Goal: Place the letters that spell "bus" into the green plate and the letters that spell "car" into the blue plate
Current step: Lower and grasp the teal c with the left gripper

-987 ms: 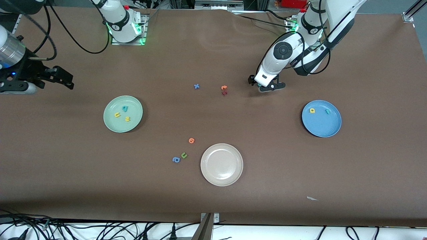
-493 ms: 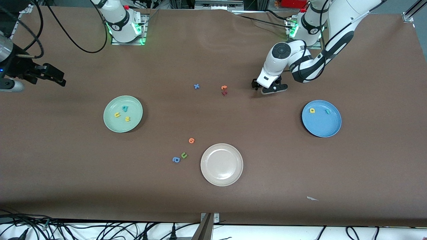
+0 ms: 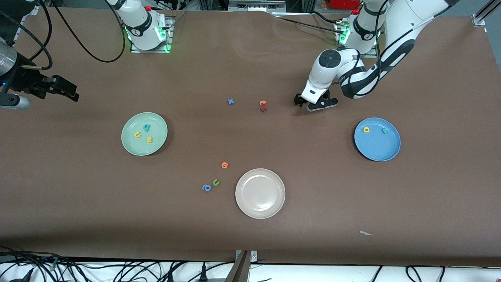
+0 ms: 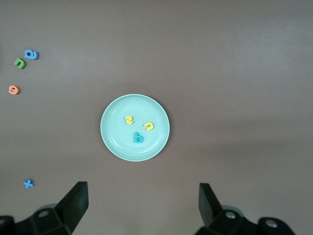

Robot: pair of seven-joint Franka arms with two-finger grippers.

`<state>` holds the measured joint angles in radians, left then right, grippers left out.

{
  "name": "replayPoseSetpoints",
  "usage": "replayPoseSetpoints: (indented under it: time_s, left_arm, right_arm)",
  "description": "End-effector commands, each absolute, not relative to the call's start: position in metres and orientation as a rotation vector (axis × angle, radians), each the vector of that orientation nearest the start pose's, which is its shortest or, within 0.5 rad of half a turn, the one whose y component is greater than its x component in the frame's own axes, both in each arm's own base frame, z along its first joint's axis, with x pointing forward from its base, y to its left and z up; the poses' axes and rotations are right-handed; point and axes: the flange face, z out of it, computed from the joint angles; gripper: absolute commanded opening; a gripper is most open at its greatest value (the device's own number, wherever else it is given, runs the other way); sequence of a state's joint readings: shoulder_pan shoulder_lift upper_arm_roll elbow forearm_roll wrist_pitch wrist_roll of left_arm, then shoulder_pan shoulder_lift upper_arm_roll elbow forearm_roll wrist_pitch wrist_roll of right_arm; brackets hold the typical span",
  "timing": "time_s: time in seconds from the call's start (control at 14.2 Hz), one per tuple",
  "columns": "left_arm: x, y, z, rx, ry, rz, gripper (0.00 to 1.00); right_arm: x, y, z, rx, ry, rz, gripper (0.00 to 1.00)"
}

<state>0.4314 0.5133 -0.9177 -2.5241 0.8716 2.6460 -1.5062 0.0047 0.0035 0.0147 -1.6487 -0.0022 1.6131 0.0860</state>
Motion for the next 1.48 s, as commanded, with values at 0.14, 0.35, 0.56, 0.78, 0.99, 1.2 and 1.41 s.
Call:
replayPoseSetpoints:
  time_s: [0.14, 0.35, 0.56, 0.78, 0.99, 1.2, 1.41]
  left_arm:
    - [0.347, -0.269, 0.166, -3.13, -0.39, 0.042, 0.87]
    - [0.345, -0.269, 0.166, -3.122, -0.383, 0.048, 0.87]
    - [0.34, -0.269, 0.163, -3.1, -0.363, 0.057, 0.81]
    - [0.337, -0.273, 0.164, -3.096, -0.347, 0.059, 0.78]
    - [0.337, -0.273, 0.165, -3.095, -0.354, 0.061, 0.78]
    - [0.332, -0.277, 0.171, -3.07, -0.335, 0.061, 0.78]
    - [0.334, -0.278, 0.175, -3.081, -0.342, 0.064, 0.78]
  right_arm:
    - [0.554, 0.011, 0.591, -3.132, 0.109, 0.073, 1.0]
    - [0.547, 0.006, 0.595, -3.125, 0.123, 0.116, 1.0]
    - [0.548, 0.008, 0.596, -3.132, 0.113, 0.104, 1.0]
    - [0.547, 0.01, 0.596, -3.131, 0.109, 0.111, 1.0]
    - [0.548, 0.011, 0.598, -3.129, 0.106, 0.109, 1.0]
    - [0.55, 0.013, 0.597, -3.126, 0.106, 0.1, 1.0]
    - [0.552, 0.013, 0.599, -3.129, 0.104, 0.083, 1.0]
